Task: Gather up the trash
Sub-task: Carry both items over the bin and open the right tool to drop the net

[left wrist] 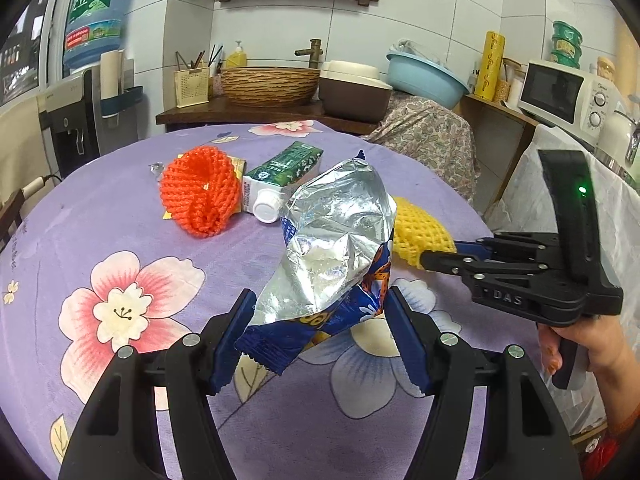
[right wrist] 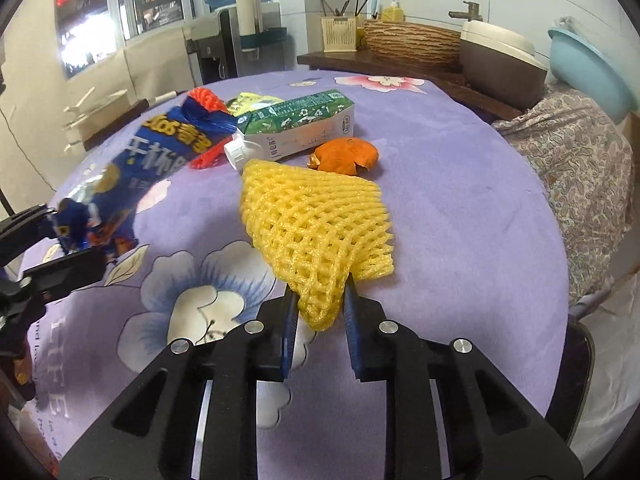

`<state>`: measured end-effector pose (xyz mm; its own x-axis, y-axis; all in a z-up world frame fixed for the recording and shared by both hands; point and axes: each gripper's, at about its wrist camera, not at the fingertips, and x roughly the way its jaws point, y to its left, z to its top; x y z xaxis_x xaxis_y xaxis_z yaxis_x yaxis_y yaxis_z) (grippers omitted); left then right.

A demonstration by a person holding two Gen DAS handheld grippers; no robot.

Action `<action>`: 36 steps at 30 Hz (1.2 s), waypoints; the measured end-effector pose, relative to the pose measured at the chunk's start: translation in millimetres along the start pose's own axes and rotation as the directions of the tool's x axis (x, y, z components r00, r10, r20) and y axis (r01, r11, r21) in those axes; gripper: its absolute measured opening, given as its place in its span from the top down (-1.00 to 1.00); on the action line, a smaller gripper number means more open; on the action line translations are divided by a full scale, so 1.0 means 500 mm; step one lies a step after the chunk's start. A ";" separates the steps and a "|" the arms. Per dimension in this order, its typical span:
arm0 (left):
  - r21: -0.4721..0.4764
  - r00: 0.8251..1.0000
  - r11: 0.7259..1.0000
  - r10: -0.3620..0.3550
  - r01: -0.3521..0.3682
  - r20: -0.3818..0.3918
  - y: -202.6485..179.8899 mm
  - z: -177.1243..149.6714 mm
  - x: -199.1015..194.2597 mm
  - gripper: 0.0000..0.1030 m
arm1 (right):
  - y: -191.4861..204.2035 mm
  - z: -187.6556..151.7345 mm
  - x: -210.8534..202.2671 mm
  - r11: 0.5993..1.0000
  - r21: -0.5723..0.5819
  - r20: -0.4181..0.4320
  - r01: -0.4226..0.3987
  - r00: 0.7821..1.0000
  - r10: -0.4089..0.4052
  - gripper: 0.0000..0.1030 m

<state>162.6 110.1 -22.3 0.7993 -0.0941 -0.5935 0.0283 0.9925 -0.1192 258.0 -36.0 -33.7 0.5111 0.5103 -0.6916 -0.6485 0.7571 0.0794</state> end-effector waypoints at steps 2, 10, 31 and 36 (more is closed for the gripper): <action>0.000 1.000 1.000 -0.010 0.010 0.005 -0.010 -0.001 -0.002 -0.27 | -0.006 -0.011 -0.021 1.000 0.017 0.026 0.000 1.000 0.000 0.57; 0.013 0.997 0.998 -0.068 0.068 0.025 -0.069 -0.005 0.002 -0.27 | -0.068 -0.078 -0.110 0.991 0.128 0.123 0.051 0.990 -0.067 0.57; 0.173 0.970 0.954 -0.242 0.245 -0.034 -0.325 0.027 0.077 -0.27 | -0.299 -0.257 -0.231 0.867 0.350 0.104 0.355 0.905 -0.413 0.57; 0.193 0.957 0.937 -0.283 0.290 -0.066 -0.374 0.040 0.101 -0.27 | -0.392 -0.324 -0.165 0.824 0.417 -0.027 0.382 0.912 -0.409 0.57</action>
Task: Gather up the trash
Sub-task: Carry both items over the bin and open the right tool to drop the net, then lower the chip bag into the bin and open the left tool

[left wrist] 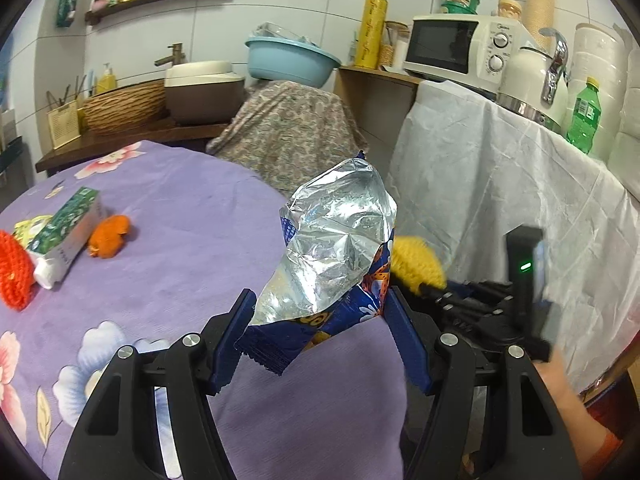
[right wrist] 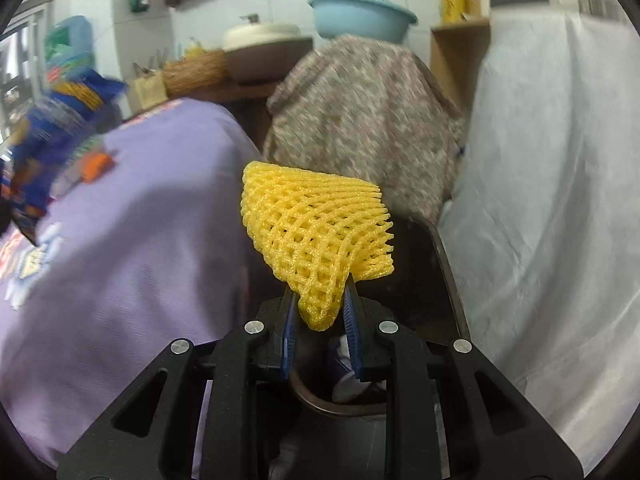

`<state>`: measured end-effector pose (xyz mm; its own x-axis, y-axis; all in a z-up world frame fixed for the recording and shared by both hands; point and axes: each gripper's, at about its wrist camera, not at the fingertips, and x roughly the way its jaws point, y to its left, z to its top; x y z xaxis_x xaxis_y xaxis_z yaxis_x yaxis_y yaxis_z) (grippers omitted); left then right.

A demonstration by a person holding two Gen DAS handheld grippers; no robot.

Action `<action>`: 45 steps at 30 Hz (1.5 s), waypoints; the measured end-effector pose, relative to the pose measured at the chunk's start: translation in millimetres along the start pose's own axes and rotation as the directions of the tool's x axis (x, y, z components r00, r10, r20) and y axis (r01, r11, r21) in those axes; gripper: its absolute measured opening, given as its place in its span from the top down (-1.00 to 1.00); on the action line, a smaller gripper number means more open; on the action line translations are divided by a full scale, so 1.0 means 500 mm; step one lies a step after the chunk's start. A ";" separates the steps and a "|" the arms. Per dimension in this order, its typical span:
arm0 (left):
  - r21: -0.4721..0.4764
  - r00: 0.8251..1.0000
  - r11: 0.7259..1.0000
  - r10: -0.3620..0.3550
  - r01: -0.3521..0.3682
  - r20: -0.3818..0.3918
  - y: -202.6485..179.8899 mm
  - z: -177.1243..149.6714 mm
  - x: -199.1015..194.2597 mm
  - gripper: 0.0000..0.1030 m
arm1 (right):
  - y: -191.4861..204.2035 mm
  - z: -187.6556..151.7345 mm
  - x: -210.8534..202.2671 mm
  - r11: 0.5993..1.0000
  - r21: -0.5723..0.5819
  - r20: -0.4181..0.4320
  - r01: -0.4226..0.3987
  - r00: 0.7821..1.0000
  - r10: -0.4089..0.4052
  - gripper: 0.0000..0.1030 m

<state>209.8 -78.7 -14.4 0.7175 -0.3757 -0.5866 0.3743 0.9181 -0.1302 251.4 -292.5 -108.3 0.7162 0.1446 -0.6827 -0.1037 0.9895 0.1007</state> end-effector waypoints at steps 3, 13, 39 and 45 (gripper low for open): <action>0.004 0.999 0.999 -0.032 0.032 -0.019 -0.019 0.011 0.022 -0.27 | -0.035 -0.028 0.060 0.999 0.046 -0.069 0.004 0.998 0.000 0.57; 0.001 0.991 0.995 -0.100 0.101 -0.090 -0.065 0.037 0.097 -0.27 | -0.081 -0.069 0.158 0.990 0.123 -0.124 0.067 0.991 -0.052 -0.34; -0.048 0.896 0.994 -0.108 0.097 -0.431 -0.185 0.047 0.457 -0.29 | -0.110 -0.129 0.042 0.985 0.155 -0.067 0.079 0.995 -0.069 -0.47; -0.017 0.879 0.997 -0.073 0.073 -0.472 -0.209 0.034 0.500 -0.34 | -0.124 -0.149 0.027 0.980 0.184 -0.075 0.077 0.995 -0.065 -0.47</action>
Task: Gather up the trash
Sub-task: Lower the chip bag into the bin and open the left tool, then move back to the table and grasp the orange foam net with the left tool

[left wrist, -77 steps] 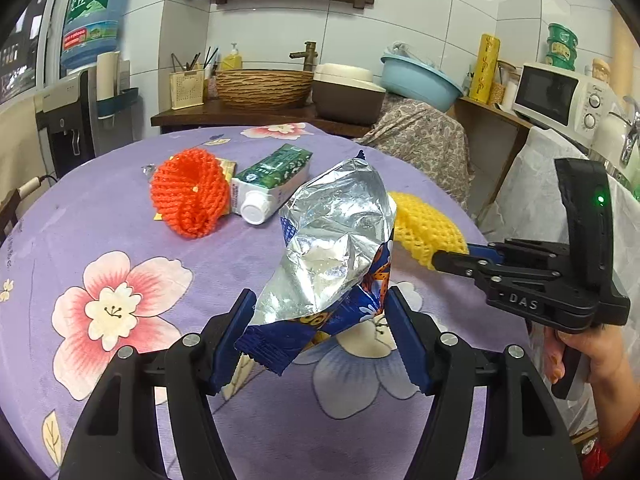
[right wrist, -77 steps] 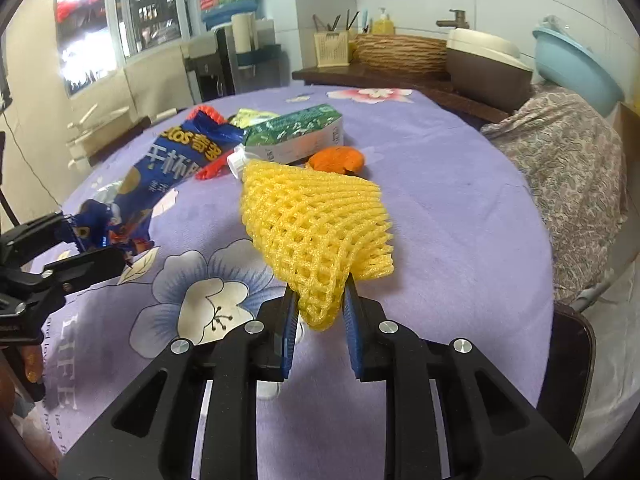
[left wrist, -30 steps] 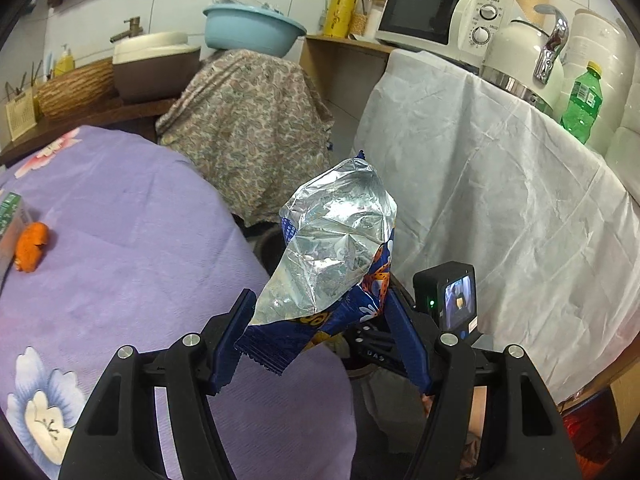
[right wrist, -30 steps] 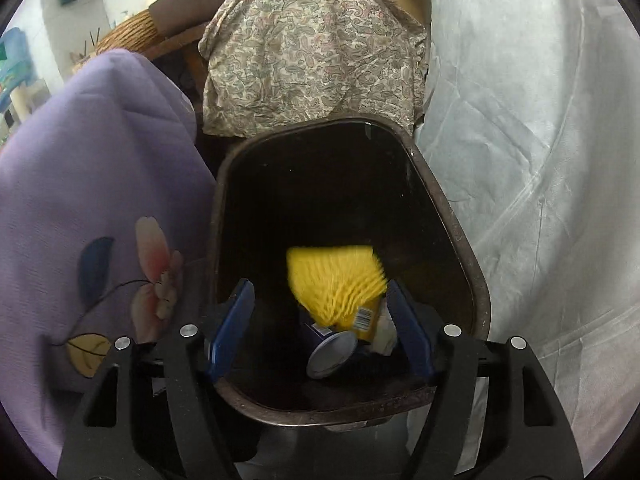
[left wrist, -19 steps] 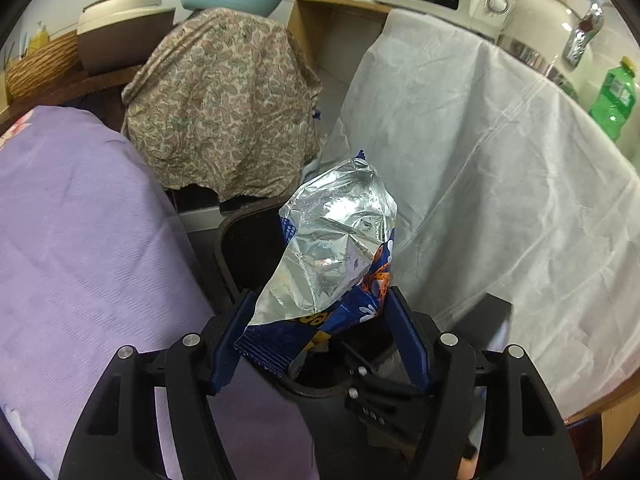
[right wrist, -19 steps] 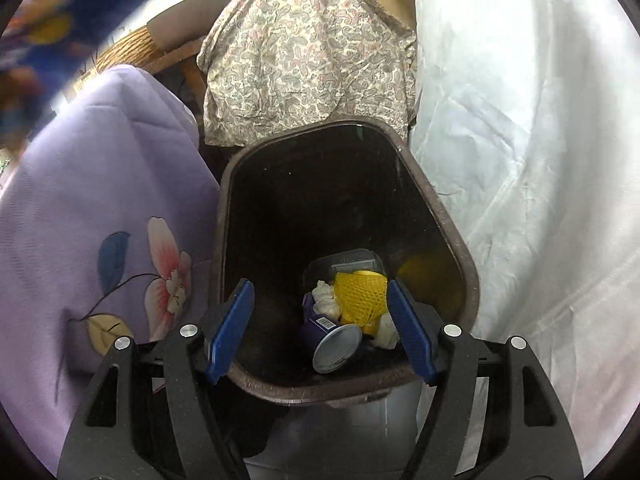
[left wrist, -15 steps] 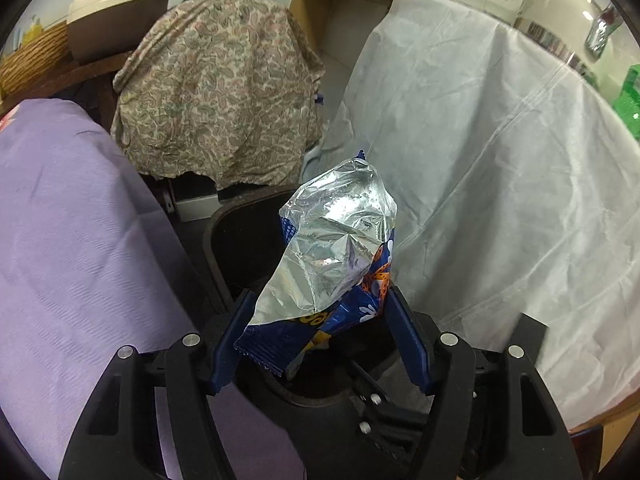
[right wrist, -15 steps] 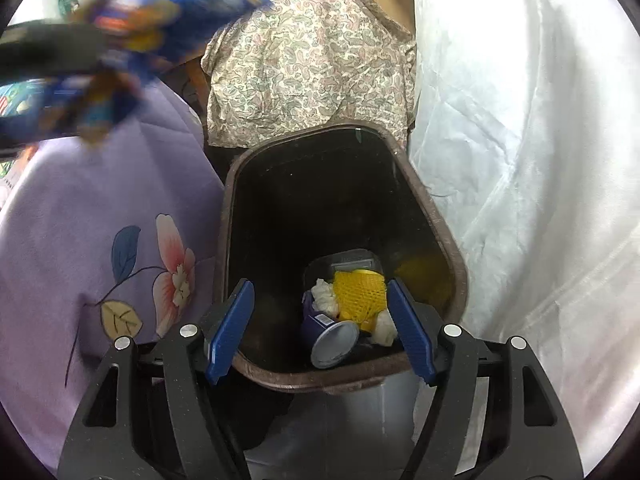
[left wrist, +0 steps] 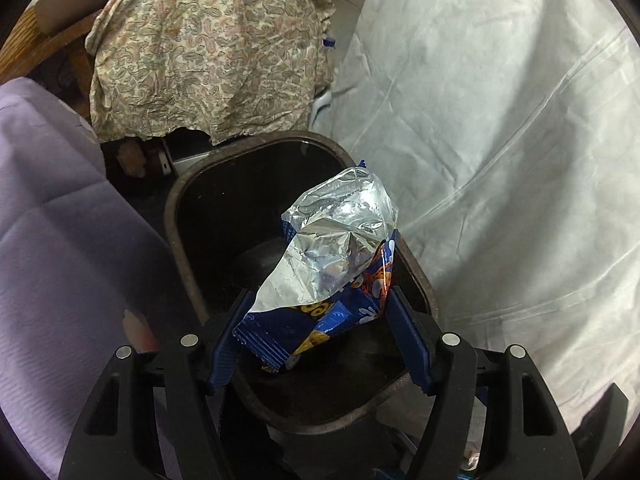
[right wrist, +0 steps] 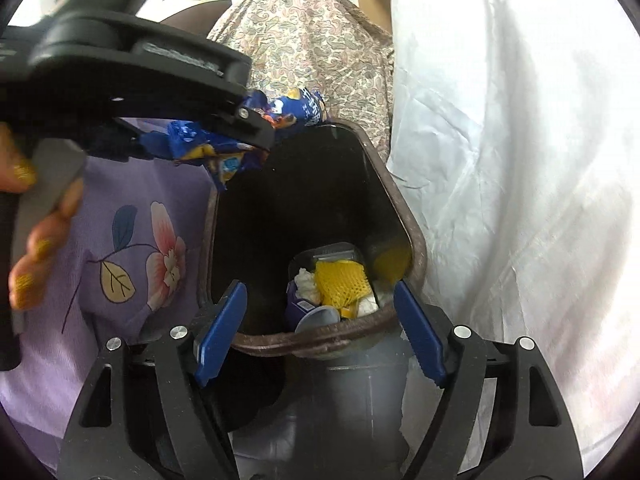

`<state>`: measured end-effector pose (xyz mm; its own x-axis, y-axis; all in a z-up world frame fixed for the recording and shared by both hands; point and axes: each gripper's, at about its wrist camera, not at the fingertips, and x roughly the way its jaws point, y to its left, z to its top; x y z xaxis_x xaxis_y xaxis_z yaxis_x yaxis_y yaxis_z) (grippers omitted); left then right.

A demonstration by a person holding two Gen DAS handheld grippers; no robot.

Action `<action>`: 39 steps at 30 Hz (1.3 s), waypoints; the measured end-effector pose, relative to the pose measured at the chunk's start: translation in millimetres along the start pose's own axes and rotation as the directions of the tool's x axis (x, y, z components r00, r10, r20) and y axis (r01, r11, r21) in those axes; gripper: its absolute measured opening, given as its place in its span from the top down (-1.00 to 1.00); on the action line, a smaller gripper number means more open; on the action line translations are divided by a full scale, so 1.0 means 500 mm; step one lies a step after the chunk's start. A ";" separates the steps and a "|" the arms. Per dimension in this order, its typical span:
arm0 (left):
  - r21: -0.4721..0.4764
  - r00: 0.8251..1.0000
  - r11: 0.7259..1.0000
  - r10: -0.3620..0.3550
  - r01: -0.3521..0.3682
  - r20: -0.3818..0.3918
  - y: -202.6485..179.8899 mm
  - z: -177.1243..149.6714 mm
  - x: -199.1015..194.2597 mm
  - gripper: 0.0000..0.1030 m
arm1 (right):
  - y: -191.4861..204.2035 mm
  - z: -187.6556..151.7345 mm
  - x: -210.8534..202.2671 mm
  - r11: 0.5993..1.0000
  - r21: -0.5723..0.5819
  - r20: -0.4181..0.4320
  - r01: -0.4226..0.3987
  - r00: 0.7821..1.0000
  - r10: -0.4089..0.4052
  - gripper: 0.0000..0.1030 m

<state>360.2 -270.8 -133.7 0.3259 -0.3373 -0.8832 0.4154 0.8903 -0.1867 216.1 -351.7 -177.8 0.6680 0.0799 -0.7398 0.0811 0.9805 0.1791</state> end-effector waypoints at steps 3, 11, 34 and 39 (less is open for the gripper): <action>-0.034 1.000 0.999 -0.009 0.009 -0.015 0.005 0.005 0.012 -0.44 | -0.004 -0.005 -0.004 1.000 -0.001 -0.005 0.004 1.000 -0.004 -0.47; -0.075 0.999 0.996 -0.041 0.040 -0.014 0.020 0.009 0.005 -0.50 | -0.008 -0.008 -0.009 1.000 0.006 -0.009 0.005 1.000 -0.005 -0.48; 0.054 0.950 0.997 -0.062 0.048 0.306 0.075 -0.099 -0.293 -0.63 | 0.065 0.052 -0.081 0.997 -0.081 0.084 0.010 0.996 -0.003 -0.53; 0.024 0.935 1.000 -0.023 0.016 0.354 0.146 -0.150 -0.363 -0.66 | 0.132 0.070 -0.108 0.990 -0.134 0.105 -0.053 0.992 0.067 -0.53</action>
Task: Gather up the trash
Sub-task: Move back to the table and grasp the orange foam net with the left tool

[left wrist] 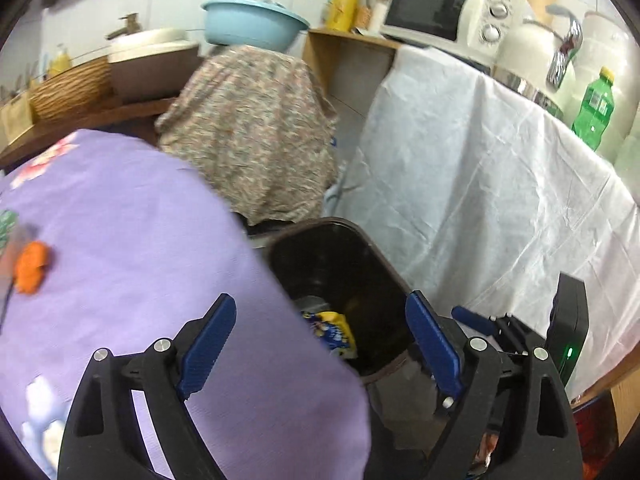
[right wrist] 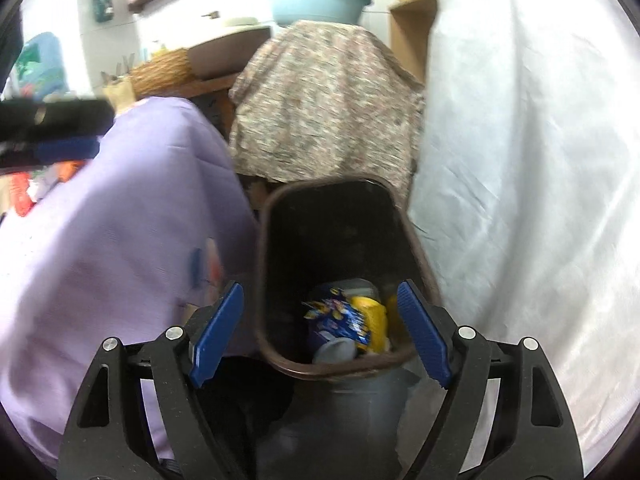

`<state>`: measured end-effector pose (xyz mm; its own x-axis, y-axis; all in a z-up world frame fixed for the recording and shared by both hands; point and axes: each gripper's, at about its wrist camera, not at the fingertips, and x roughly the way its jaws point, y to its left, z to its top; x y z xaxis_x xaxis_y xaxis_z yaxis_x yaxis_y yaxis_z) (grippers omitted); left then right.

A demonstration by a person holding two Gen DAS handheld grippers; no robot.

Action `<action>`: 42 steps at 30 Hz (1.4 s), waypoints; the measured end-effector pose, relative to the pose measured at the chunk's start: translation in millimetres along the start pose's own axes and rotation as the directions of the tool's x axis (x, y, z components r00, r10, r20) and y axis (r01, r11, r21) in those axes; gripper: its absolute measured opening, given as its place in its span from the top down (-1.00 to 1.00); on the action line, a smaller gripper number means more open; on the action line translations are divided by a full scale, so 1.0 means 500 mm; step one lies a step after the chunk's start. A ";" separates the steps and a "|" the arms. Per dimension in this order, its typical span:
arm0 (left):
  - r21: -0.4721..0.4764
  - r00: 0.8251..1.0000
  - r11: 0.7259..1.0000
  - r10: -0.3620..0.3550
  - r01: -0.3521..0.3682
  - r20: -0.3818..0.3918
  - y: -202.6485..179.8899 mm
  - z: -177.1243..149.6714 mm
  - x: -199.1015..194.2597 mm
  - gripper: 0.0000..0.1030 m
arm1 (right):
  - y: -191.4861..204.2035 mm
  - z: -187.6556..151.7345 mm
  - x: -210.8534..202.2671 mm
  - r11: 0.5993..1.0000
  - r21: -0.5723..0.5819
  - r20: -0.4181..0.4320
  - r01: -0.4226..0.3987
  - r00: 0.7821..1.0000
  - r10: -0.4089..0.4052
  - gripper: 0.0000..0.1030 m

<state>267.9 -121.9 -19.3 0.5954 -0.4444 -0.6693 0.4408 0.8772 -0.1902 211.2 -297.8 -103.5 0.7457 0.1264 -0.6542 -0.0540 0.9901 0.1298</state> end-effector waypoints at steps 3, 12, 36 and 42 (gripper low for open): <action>-0.012 0.999 0.999 0.037 -0.036 0.024 0.040 -0.015 -0.045 -0.67 | 0.037 0.020 -0.014 0.999 -0.034 0.022 -0.032 0.999 0.033 -0.53; -0.103 0.966 0.969 0.235 -0.224 0.104 0.202 -0.078 -0.185 -0.68 | 0.154 0.081 -0.059 0.974 -0.122 0.053 -0.191 0.979 0.199 -0.55; -0.373 0.864 0.807 0.502 -0.459 0.024 0.631 -0.135 -0.292 -0.43 | 0.380 0.108 -0.091 0.890 -0.264 -0.019 -0.372 0.925 0.380 -0.68; -0.358 0.885 0.834 0.464 -0.420 0.040 0.640 -0.132 -0.269 -0.01 | 0.425 0.113 -0.074 0.868 -0.297 -0.053 -0.397 0.915 0.401 -0.68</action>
<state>284.7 230.7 -37.5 0.7580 0.0061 -0.6522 -0.1235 0.9832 -0.1344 209.7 -95.7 -9.8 0.6252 0.5154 -0.5860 -0.5407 0.8276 0.1510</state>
